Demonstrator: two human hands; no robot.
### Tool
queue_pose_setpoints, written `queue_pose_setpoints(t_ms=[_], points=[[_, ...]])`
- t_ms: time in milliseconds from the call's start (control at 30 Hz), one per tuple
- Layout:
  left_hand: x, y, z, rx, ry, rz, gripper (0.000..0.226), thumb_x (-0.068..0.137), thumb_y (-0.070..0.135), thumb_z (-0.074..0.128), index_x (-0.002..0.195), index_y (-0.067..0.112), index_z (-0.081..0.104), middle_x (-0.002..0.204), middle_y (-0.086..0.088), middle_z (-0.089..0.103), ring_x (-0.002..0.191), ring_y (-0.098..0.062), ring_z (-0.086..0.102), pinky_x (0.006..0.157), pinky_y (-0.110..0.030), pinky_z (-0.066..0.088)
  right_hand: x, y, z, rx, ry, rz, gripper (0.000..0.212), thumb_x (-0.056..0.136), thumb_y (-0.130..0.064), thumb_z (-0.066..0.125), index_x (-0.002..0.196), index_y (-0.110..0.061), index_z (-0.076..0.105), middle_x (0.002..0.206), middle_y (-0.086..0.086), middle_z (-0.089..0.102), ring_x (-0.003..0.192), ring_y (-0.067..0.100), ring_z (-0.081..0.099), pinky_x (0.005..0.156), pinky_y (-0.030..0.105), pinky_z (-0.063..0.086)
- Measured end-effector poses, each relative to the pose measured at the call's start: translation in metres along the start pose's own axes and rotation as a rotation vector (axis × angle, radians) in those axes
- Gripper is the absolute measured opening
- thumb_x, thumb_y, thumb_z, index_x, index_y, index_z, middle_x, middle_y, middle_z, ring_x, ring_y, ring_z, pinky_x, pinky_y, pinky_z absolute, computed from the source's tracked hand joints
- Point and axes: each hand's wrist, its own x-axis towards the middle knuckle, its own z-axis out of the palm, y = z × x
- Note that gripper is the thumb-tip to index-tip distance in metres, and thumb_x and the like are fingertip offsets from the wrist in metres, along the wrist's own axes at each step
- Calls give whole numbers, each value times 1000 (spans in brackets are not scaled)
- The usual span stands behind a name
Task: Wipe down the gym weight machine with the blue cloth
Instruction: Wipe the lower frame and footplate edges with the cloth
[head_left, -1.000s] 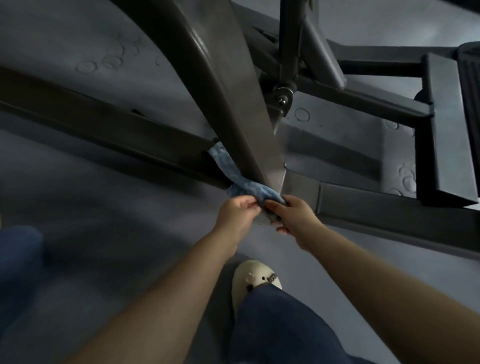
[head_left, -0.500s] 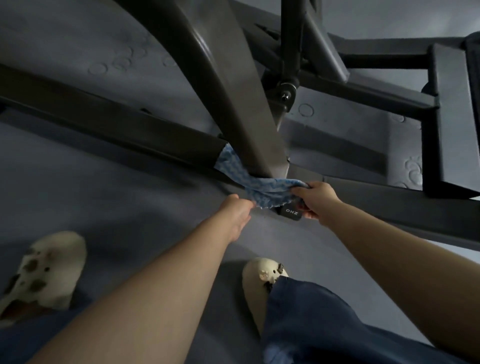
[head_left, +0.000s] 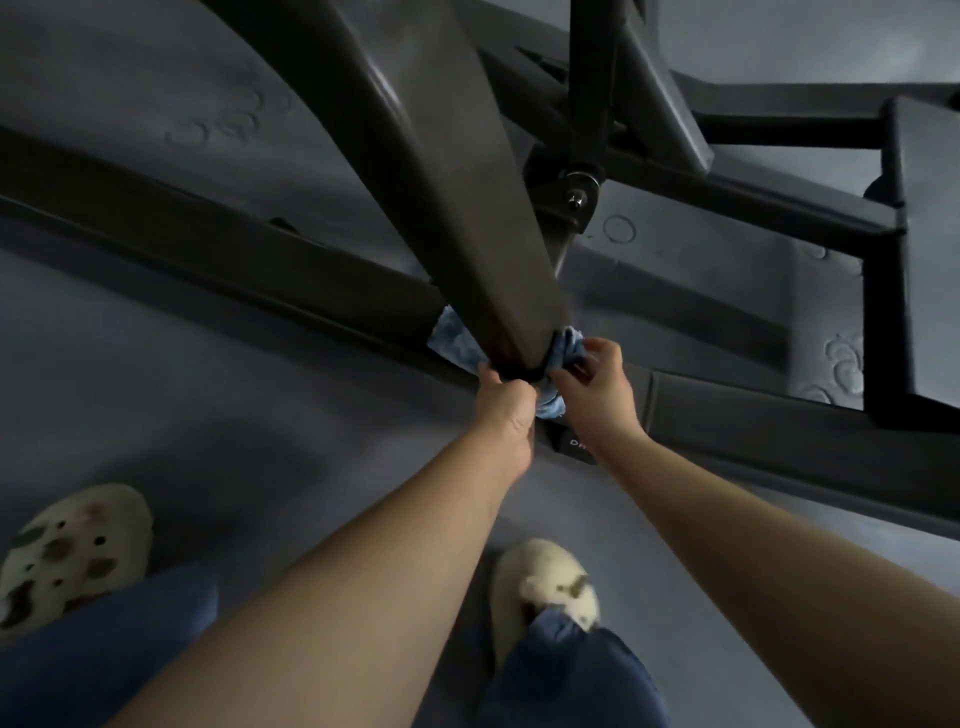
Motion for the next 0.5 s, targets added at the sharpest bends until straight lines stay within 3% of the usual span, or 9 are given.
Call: queue_pose_setpoints(t_ms=[67,133,200,267,367,433,500], points=[[-2,0,0,-33,14,-41,63,82,-24,26,139,1,36,131,-24,51,115,-33,55,89,-28,47,0,5,0,1,-56,34,49,91,-14,58,134,-11,37,129,6,54,117,18,53,85,23,39],[-4,0,-1,-88,39,-72,47,83,-25,25,121,-10,47,101,-26,61,81,-24,66,66,-19,52,-6,12,2,97,-109,45,56,89,-11,61,138,-11,33,127,4,52,119,15,50,92,24,41],[-6,-2,-2,-160,34,-113,40,83,-24,19,94,-6,53,73,-16,61,59,-17,61,48,-16,51,-11,23,3,166,-158,43,64,85,-7,65,139,-11,31,124,1,51,118,15,51,101,31,43],[-11,-8,-5,-155,-8,-136,42,84,-22,18,93,-1,53,77,-12,58,67,-19,57,50,-18,50,-13,34,1,145,-157,36,63,82,-5,67,137,-13,36,124,4,56,112,17,56,99,37,47],[-25,-20,-7,-33,-162,-163,49,86,-19,21,116,2,53,82,-9,62,69,-15,60,54,-17,53,-15,47,-6,133,-63,55,44,81,-5,63,119,-23,51,111,4,64,101,21,63,91,46,52],[-32,-29,-5,93,-194,-165,41,89,-17,29,104,8,58,76,-4,64,58,-8,64,52,-16,53,-16,52,-17,148,6,64,30,82,-7,56,107,-24,58,103,3,67,97,21,65,86,44,54],[-36,-39,-4,309,-153,-72,31,90,-13,39,94,12,58,74,1,61,58,-6,63,54,-15,50,-14,55,-32,234,52,78,21,84,-9,51,98,-19,64,94,2,69,88,16,66,77,33,56]])
